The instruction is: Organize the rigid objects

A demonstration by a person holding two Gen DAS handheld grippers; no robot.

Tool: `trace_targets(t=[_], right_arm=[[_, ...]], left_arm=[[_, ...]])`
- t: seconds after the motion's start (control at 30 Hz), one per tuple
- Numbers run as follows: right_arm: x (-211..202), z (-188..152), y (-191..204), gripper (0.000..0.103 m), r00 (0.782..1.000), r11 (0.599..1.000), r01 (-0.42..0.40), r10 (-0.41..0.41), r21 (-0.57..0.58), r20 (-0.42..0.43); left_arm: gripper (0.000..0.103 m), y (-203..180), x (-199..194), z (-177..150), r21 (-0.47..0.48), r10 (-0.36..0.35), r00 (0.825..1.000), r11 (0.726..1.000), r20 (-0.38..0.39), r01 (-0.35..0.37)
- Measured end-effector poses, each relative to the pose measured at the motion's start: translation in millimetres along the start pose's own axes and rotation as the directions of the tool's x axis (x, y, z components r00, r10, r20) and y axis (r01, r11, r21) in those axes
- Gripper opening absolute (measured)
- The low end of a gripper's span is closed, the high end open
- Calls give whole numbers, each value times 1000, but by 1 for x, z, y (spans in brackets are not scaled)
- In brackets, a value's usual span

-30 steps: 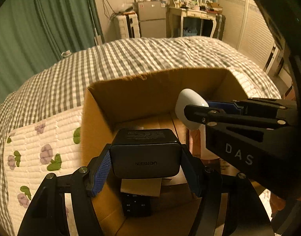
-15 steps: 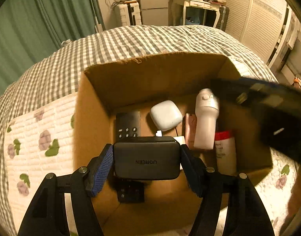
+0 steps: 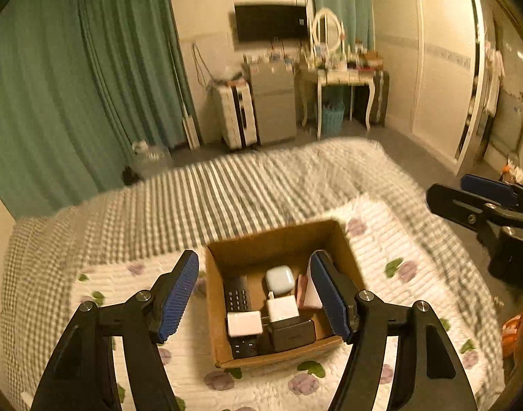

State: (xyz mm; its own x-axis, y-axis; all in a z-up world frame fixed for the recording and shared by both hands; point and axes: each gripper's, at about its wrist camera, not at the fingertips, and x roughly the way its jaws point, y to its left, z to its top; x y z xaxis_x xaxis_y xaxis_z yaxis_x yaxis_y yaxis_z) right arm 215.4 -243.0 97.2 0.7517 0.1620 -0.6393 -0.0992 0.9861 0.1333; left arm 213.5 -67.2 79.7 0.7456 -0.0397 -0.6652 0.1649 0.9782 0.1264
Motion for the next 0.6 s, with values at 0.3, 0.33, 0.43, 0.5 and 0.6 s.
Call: trace_targets(t=[0.3,0.33,0.43,0.5,0.6], right_arm=[[-136,-4,16,86,979,999,43,-36,-31,202],[-145,-8,18,88,976,998,48,-39,-34,216],[-169,-24,26,94,963,996,71,-56,-46,264],[-179,-38,31,96,957,996,73,-56,-50,285],[-185,-55,35,103,951,996,74,-54,-55,303]], left_arm=[[74,10,-139,-1,-43,-11,973,999,232,22],[74,9,-151,-6,-34,-18,965,999,260,28],[75,7,-177,-22,-16,-18,948,1000,319,24],[76,6,-188,-36,-20,-23,937,999,349,32],[76,9,-191,-54,-46,-16,933,998,360,35]])
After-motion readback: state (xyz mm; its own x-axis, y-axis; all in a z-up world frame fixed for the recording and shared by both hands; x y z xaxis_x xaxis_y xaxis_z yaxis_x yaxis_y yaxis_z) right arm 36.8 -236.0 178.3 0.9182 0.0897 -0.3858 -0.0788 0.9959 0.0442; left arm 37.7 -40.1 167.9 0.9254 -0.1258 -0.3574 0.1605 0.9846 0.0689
